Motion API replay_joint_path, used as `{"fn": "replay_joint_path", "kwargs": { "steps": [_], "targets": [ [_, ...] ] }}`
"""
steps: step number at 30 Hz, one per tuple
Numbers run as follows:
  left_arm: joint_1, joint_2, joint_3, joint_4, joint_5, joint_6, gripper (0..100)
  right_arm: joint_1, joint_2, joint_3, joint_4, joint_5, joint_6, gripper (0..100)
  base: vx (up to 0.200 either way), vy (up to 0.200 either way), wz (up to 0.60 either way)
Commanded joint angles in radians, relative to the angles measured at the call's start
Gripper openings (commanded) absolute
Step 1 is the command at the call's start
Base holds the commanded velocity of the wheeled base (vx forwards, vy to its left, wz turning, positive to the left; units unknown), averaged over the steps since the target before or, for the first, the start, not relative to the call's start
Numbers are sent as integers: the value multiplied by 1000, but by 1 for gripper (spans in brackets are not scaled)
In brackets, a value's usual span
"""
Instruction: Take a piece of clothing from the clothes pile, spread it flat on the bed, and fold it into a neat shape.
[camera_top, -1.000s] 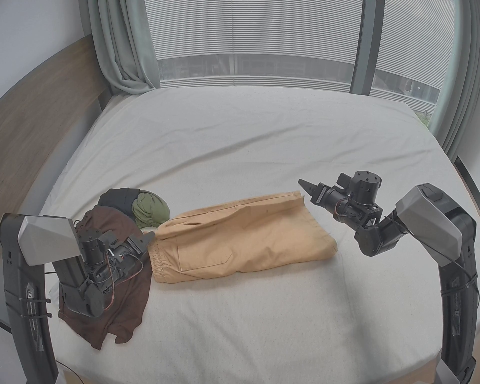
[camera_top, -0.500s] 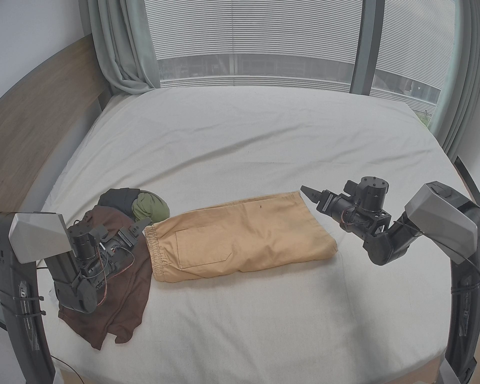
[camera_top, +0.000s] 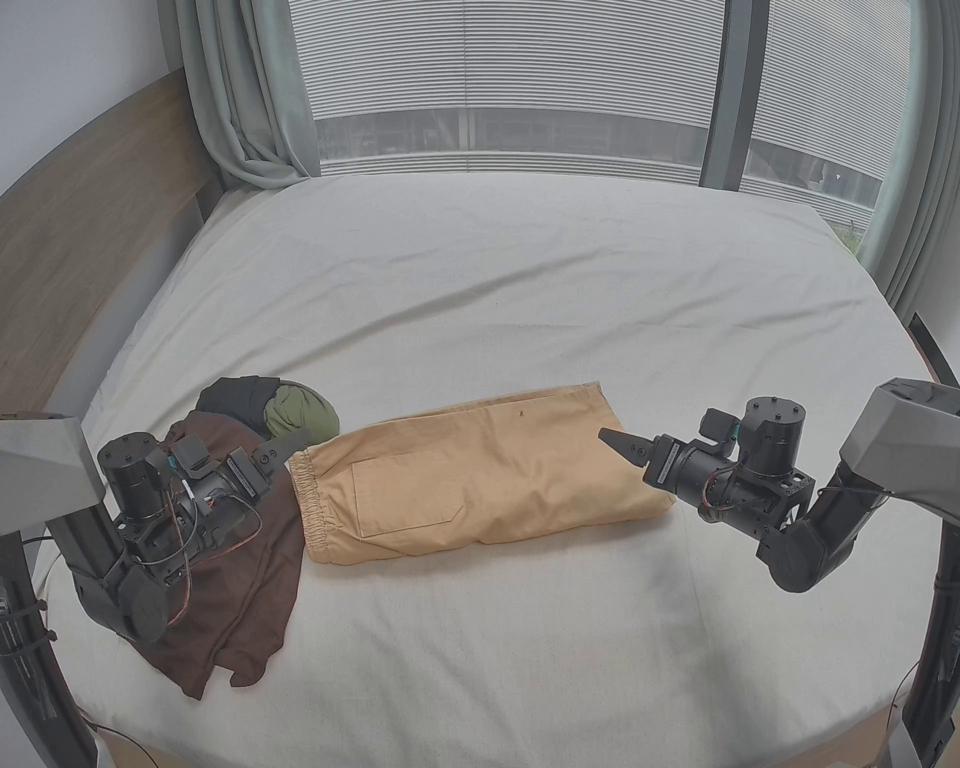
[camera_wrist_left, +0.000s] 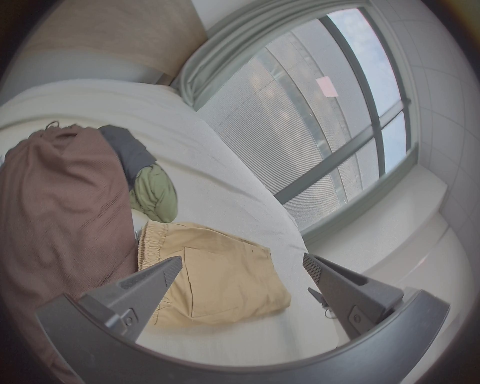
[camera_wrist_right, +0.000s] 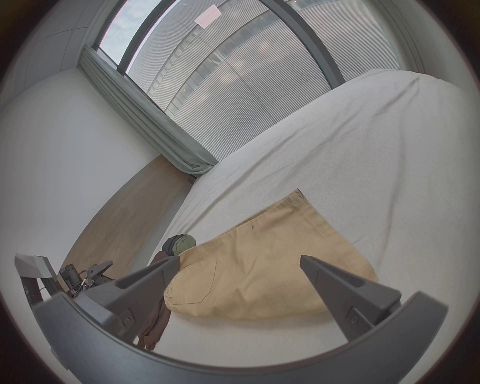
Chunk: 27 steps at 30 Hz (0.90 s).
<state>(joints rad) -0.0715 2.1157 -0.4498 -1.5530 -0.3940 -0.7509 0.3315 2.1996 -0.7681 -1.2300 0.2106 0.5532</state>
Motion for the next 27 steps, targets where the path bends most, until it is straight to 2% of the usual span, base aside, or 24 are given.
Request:
{"fn": "replay_joint_path", "kwargs": {
  "steps": [1, 3, 5, 10, 27],
  "targets": [
    [-27, -54, 54, -1, -6, 100, 100, -2, -21, 56, -37, 10, 2, 100, 0, 0, 0],
    [-30, -51, 59, -1, -8, 131, 100, -3, -20, 66, -43, 10, 2, 100, 0, 0, 0],
    [-31, -34, 68, -1, -8, 211, 100, -26, 5, 95, -69, 24, 2, 100, 0, 0, 0],
    [-31, -26, 77, -1, -2, 281, 100, -51, 29, 101, -78, 42, 1, 100, 0, 0, 0],
    [-33, -25, 88, -1, -2, 298, 100, -17, 52, 133, -80, 42, -4, 100, 0, 0, 0]
  ]
}}
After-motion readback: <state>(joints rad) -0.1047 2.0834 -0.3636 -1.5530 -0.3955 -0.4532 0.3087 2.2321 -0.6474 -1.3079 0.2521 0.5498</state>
